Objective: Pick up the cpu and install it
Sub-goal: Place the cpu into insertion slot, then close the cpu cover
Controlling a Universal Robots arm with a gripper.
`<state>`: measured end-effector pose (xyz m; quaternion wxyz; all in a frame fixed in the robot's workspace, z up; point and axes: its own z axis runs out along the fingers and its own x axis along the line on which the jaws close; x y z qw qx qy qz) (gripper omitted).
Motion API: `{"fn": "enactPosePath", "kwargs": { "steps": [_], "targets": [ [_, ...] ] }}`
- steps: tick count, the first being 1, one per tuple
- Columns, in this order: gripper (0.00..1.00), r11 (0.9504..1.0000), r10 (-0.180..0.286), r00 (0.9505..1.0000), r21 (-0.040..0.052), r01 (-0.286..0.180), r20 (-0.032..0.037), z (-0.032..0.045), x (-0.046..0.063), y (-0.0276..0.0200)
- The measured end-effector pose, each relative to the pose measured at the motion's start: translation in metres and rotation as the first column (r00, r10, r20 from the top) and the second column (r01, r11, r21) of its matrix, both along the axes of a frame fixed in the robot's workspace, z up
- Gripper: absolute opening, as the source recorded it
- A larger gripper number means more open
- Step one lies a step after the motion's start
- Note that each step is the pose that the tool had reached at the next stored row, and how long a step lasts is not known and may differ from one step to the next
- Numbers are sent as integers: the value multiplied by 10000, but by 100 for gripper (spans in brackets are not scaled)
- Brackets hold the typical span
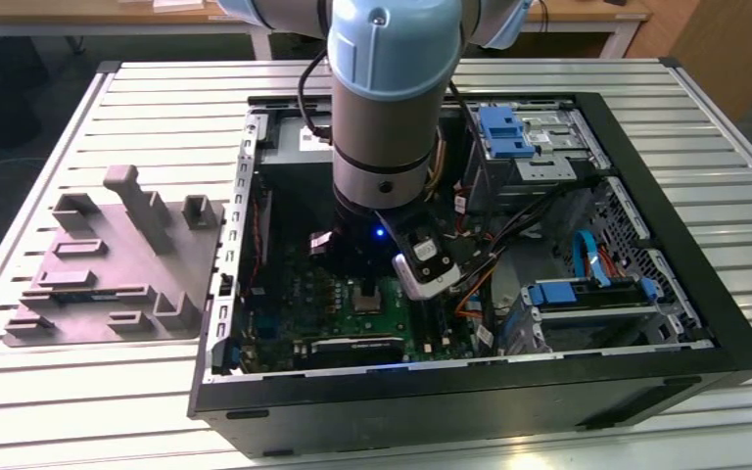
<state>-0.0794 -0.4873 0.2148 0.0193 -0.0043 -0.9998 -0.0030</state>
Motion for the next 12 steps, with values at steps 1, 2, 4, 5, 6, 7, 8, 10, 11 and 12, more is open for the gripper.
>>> {"fn": "enactPosePath", "kwargs": {
  "steps": [1,2,4,5,6,7,8,10,11,12],
  "targets": [
    [11,10000,0,10000,0,0,0,0,0,0],
    [11,10000,0,10000,0,0,0,0,0,0],
    [11,10000,0,10000,-1,0,0,1,0,0],
    [11,10000,0,10000,-1,0,0,1,0,0],
    [11,10000,0,10000,0,0,0,0,0,0],
    [11,10000,0,10000,0,0,0,2,0,0],
    [11,10000,0,10000,0,0,0,3,0,0],
    [11,10000,0,10000,-1,0,0,4,0,0],
    [11,10000,0,10000,-1,0,0,4,0,0],
    [11,10000,0,10000,-1,0,0,4,0,0]
  ]
}}
